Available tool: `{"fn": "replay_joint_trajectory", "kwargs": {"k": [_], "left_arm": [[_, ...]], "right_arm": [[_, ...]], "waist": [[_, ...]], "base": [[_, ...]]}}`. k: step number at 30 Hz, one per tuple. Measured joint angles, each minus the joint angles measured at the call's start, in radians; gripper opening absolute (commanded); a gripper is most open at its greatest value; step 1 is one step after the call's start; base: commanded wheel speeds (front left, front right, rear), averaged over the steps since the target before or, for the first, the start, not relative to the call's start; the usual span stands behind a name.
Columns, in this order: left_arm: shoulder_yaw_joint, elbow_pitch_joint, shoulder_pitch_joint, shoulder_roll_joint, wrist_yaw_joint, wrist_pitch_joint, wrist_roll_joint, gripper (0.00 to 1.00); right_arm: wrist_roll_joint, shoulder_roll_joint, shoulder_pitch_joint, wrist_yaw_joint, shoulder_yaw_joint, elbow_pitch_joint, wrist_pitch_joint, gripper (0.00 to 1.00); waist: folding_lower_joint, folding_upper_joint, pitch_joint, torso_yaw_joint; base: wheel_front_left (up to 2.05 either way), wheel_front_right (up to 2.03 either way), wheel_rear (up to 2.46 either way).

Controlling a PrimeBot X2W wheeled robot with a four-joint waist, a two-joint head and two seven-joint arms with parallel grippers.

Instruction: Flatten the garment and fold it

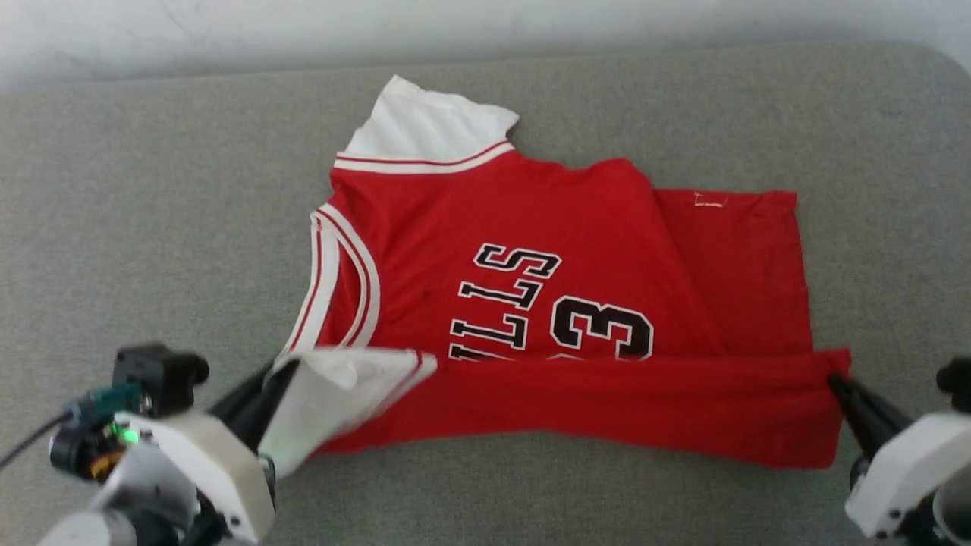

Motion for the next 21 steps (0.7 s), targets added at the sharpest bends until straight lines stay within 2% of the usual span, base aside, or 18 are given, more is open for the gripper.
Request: {"fn": "replay_joint_trajectory", "kwargs": {"k": [8,12,18,19,20,21], "left_arm": [[-0.019,0.139,-0.241,-0.014,-0.079,-0.093,0.080,0.00],[-0.068,0.246,-0.296,-0.037,-0.120,-0.091,0.094,0.00],[-0.112,0.368,-0.376,-0.074,-0.151,-0.100,0.105,0.00],[-0.113,0.378,-0.385,-0.080,-0.156,-0.100,0.099,0.00],[-0.114,0.384,-0.393,-0.085,-0.157,-0.099,0.093,0.08],[-0.116,0.390,-0.398,-0.090,-0.159,-0.099,0.089,0.20]], "right_arm": [[-0.043,-0.017,-0.209,0.000,0.051,0.096,-0.040,0.00],[-0.045,-0.030,-0.266,0.000,0.090,0.161,-0.030,0.00],[-0.036,-0.042,-0.314,0.000,0.113,0.223,-0.012,0.00],[-0.030,-0.044,-0.318,0.000,0.112,0.228,-0.006,0.16],[-0.025,-0.047,-0.319,0.000,0.112,0.230,0.001,0.33],[-0.022,-0.049,-0.321,0.000,0.108,0.231,0.005,0.49]], "waist": [[0.0002,0.0000,0.103,-0.016],[0.0002,0.0000,0.151,-0.023],[-0.0003,0.0000,0.208,-0.020],[-0.0003,0.0000,0.213,-0.018],[-0.0003,0.0000,0.216,-0.015],[-0.0004,0.0000,0.218,-0.011]], "base": [[0.00,0.00,0.00],[0.00,0.00,0.00],[0.00,0.00,0.00],[0.00,0.00,0.00],[0.00,0.00,0.00],[0.00,0.00,0.00]]}}
